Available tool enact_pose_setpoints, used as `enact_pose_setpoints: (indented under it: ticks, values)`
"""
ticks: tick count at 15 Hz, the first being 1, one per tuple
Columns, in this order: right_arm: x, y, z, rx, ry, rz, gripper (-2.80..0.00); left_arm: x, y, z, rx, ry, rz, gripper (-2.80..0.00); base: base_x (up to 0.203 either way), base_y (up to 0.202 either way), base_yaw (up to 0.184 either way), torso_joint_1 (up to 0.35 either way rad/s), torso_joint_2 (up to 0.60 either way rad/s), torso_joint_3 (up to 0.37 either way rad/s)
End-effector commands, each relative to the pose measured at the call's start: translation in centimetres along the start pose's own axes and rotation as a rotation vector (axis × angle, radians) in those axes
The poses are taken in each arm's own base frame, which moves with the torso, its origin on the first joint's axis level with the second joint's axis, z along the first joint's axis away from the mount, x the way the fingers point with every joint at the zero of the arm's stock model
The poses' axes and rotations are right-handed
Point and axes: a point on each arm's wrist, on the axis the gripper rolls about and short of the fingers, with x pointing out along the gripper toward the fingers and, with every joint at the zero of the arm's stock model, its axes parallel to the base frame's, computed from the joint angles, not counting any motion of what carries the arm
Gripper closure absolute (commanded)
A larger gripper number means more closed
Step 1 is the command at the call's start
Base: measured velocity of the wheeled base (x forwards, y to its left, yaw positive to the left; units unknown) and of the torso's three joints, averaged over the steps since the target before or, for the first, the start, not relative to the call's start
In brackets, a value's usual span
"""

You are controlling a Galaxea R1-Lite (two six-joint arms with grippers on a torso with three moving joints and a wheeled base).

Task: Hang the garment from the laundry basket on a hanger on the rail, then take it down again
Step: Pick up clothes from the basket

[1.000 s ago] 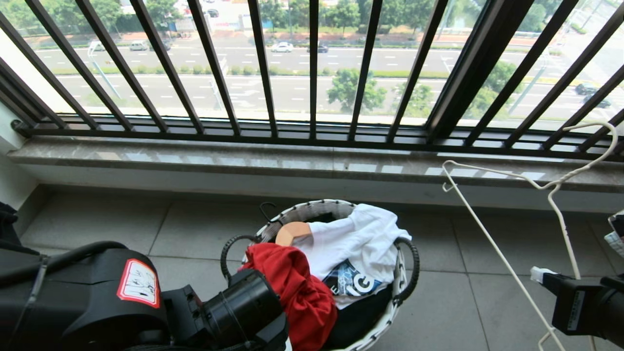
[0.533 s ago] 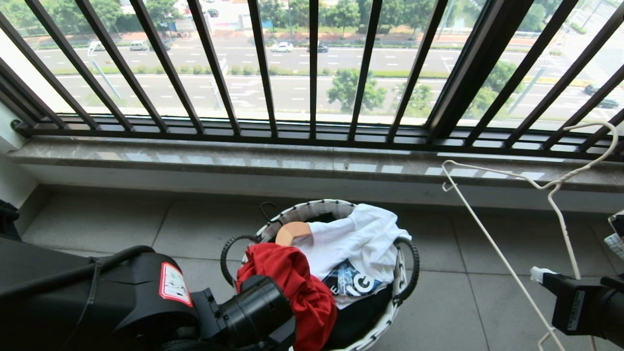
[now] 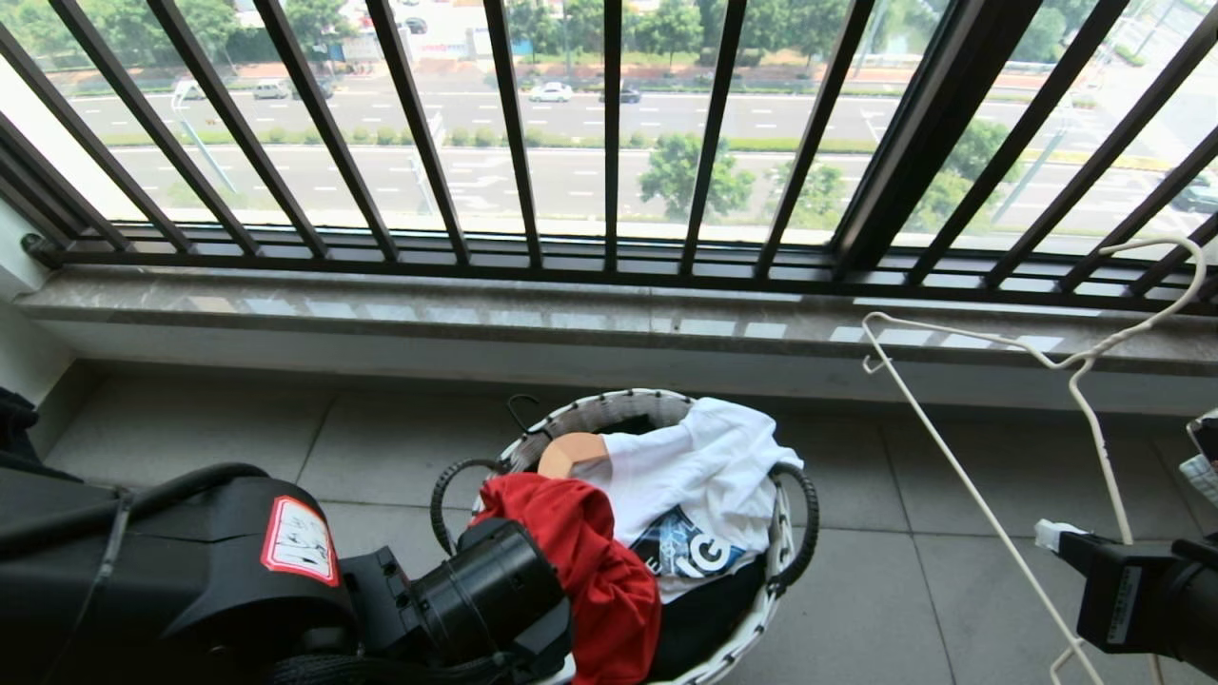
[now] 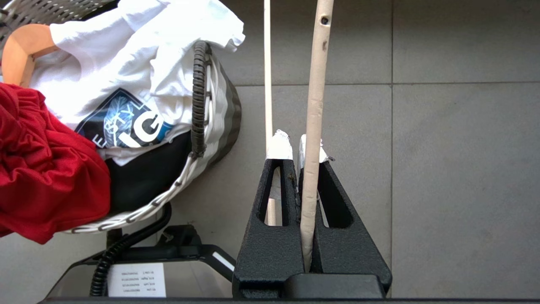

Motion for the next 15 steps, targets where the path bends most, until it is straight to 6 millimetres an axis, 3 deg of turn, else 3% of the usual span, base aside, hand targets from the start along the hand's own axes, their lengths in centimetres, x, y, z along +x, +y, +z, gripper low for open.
enact_pose_setpoints:
  ticks: [1,2,3,8,10,14,15]
  values:
    - [0.0,0.0,0.0,0.002,0.000,-0.003,0.00,-1.6,0.6,-0.2,-0.038,-0.068,0.017,-2.80,0.000,0.000,0.000,0.000,0.00,0.000]
    - [0.0,0.0,0.0,0.002,-0.001,-0.003,0.00,-1.8,0.6,-0.1,-0.052,-0.076,0.018,-2.80,0.000,0.000,0.000,0.000,0.00,0.000]
    - [0.0,0.0,0.0,0.003,-0.001,-0.003,0.00,-1.7,0.6,0.1,-0.062,-0.091,0.021,0.00,0.000,0.000,0.000,0.000,0.00,0.000]
    - [0.0,0.0,0.0,0.002,0.000,-0.004,0.00,-0.4,-0.8,1.8,-0.071,-0.204,0.064,0.00,0.000,0.000,0.000,0.000,0.00,0.000]
    - [0.0,0.0,-0.1,0.001,0.003,-0.006,0.00,0.0,-2.2,2.4,-0.068,-0.196,0.201,0.00,0.000,0.000,0.000,0.000,0.00,0.000]
    - [0.1,-0.1,-0.1,0.002,0.003,-0.007,0.00,1.0,-4.3,3.5,-0.087,-0.193,0.260,0.00,0.000,0.000,0.000,0.000,0.00,0.000]
    - [0.1,-0.1,-0.1,0.003,0.002,-0.010,0.00,0.9,-4.6,3.5,-0.081,-0.197,0.279,-2.80,0.000,0.000,0.000,0.000,0.00,0.000]
